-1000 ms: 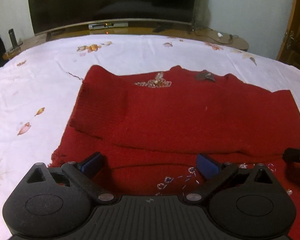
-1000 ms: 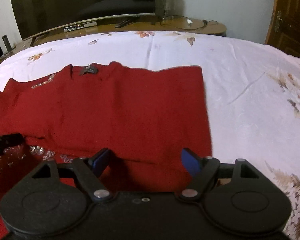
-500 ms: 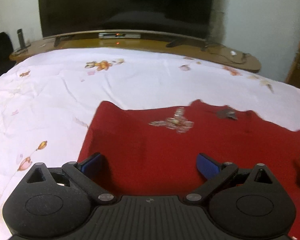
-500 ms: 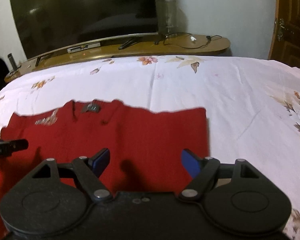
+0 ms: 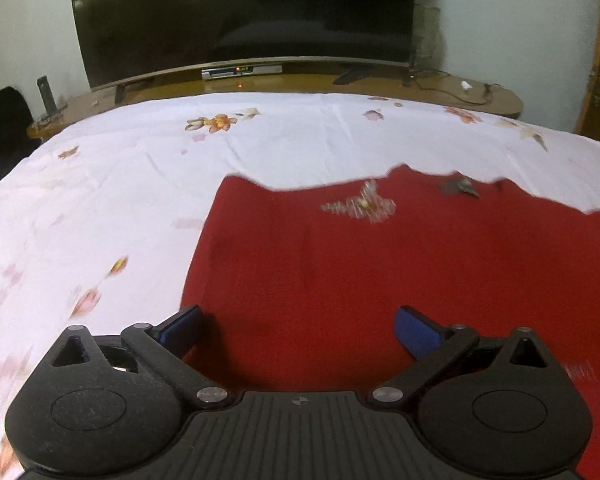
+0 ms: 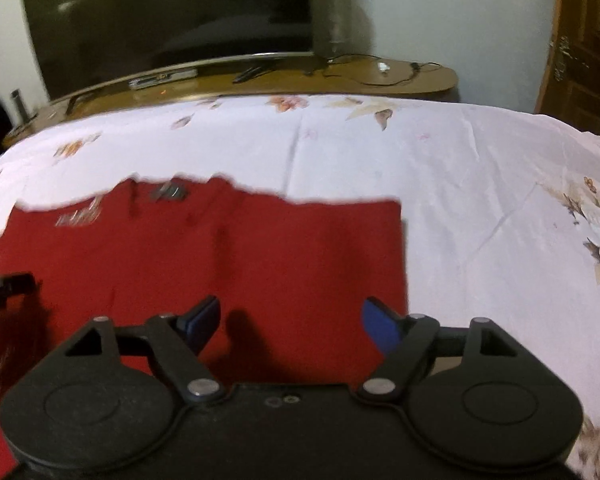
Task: Fold small clothes
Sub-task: 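Move both open tools over the red sweater toward its hem, then close both tools on the sweater hem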
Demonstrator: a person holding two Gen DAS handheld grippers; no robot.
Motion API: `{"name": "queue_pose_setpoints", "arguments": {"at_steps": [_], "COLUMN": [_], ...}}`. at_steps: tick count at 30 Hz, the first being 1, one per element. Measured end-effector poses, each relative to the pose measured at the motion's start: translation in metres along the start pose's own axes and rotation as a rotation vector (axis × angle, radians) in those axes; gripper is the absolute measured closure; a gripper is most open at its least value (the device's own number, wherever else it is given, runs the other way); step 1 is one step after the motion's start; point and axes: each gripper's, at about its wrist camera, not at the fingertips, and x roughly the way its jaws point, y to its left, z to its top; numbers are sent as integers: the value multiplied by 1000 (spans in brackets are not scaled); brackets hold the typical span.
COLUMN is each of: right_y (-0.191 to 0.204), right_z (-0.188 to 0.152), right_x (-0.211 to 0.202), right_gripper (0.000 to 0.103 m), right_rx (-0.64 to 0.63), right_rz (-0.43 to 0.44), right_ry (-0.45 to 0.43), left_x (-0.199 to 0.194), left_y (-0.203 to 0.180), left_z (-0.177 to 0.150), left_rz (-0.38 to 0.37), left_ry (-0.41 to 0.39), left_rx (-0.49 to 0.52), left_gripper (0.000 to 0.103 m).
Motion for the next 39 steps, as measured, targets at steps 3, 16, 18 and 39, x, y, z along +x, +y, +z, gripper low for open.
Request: {"name": "queue_pose_setpoints", "arguments": {"at_steps": [3,16,18,39], "right_y": [-4,-3,-1,23], "right_z": [-22,-82,-104,-235], "right_x": [-17,-93,-115,-205], "right_gripper": [26,24,25,36], "right_rx": [4,50,60,208], "right_rz": [22,18,2,-56], "right_ry": [-2,31,39,121], "left_x": [-21,-101,-112,-194], "left_y": [4,35,47,98], "left_z": [-23,-87,-101,-217], "left_rz": [-4,-30,-42,-173], "left_ry": [16,57,63,130], "left_rx": [1,-8,-14,-68], "left_gripper": [2,2,2,20]}}
